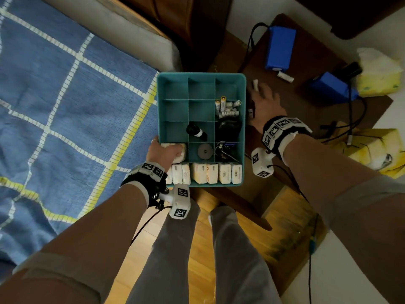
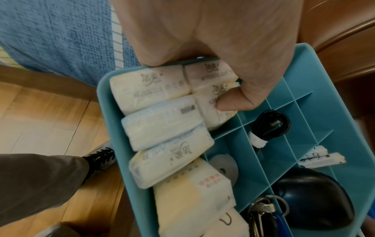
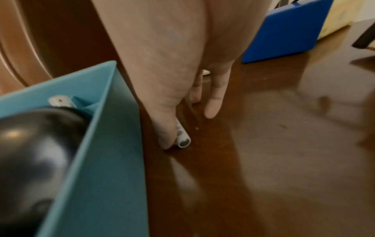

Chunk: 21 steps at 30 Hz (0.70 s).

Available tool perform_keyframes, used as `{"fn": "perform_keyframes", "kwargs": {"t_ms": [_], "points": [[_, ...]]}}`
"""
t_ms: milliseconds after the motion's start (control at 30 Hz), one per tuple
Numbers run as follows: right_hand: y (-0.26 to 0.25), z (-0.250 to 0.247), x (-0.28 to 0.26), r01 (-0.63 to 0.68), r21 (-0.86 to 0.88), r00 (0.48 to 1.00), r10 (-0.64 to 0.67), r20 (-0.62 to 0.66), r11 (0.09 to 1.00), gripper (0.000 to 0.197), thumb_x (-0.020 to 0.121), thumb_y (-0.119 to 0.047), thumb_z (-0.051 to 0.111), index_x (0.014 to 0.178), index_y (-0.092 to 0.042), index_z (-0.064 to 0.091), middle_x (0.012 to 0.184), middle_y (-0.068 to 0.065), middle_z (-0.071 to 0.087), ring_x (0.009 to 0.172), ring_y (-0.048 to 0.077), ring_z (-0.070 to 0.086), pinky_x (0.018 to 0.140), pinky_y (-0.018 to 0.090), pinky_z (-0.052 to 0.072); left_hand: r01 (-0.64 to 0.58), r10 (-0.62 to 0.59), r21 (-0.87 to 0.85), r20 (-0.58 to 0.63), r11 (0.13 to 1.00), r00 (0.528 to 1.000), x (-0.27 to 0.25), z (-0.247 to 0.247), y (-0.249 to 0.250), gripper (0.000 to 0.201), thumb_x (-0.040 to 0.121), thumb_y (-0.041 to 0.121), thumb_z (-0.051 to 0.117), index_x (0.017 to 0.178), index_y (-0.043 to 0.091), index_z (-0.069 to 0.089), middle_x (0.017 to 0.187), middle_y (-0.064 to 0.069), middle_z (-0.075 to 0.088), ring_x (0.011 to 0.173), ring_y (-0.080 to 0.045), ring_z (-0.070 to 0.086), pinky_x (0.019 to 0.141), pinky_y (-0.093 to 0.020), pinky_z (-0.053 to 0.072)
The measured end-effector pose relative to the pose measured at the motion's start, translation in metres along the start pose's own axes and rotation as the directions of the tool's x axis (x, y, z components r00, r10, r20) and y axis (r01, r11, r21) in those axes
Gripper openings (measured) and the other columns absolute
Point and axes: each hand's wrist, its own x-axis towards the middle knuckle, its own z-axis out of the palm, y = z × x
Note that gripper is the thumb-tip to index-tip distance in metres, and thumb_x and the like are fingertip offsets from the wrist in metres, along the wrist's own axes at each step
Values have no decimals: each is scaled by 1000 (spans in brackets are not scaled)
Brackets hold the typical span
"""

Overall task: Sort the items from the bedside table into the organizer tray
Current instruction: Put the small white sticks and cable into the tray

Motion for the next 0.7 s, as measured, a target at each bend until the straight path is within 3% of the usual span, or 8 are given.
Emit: {"fn": "perform_keyframes", "kwargs": {"t_ms": [167, 267, 367, 500, 633, 700], "points": [[12, 12, -10, 5, 49, 982, 4, -189, 999, 57, 88, -10, 65, 142, -18, 50, 147, 11, 41, 120, 38, 52, 95, 43, 50, 1, 0, 23, -20, 1000, 1000, 0, 0, 2, 55, 50, 22, 65, 105, 15, 60, 91, -3, 67, 85, -25, 62, 75, -37, 54], [18, 11, -20, -95, 65, 975, 106, -198, 993, 41, 86, -15, 68, 127, -18, 61, 132, 12, 52, 109, 39, 58, 86, 41, 49, -2, 2, 4, -9, 1000, 1000, -2, 1, 7, 46, 57, 14, 67, 102, 14, 58, 84, 0, 64, 79, -21, 59, 69, -30, 47], [21, 7, -25, -187, 123, 963, 207, -172, 975, 32, 86, -16, 68, 118, -17, 64, 124, 13, 57, 107, 38, 59, 86, 41, 48, -38, 38, -2, 14, 999, 999, -4, 2, 14, 35, 67, 1, 67, 98, 13, 56, 77, 3, 60, 71, -16, 55, 62, -25, 42], [28, 1, -24, -340, 129, 934, 350, -68, 932, 26, 85, -19, 68, 109, -11, 63, 105, 16, 66, 100, 38, 63, 79, 39, 51, -68, 70, -28, 85, 997, 994, -11, 6, 28, 34, 59, 3, 66, 91, 13, 57, 76, 0, 61, 71, -17, 56, 63, -28, 47], [34, 3, -29, -336, 270, 922, 374, -99, 902, 38, 88, -12, 62, 125, -19, 56, 110, 16, 66, 103, 39, 63, 85, 42, 54, -66, 67, -11, 109, 998, 992, -12, 14, 39, 53, 47, 13, 64, 100, 9, 59, 81, -1, 62, 78, -20, 57, 71, -35, 49], [38, 4, -33, -284, 332, 921, 352, -167, 899, 38, 92, -13, 57, 128, -23, 60, 115, 15, 66, 106, 36, 62, 90, 43, 53, -68, 68, -8, 105, 998, 992, -13, 19, 41, 52, 48, 12, 64, 100, 8, 59, 81, -1, 61, 77, -19, 57, 68, -33, 48]]}}
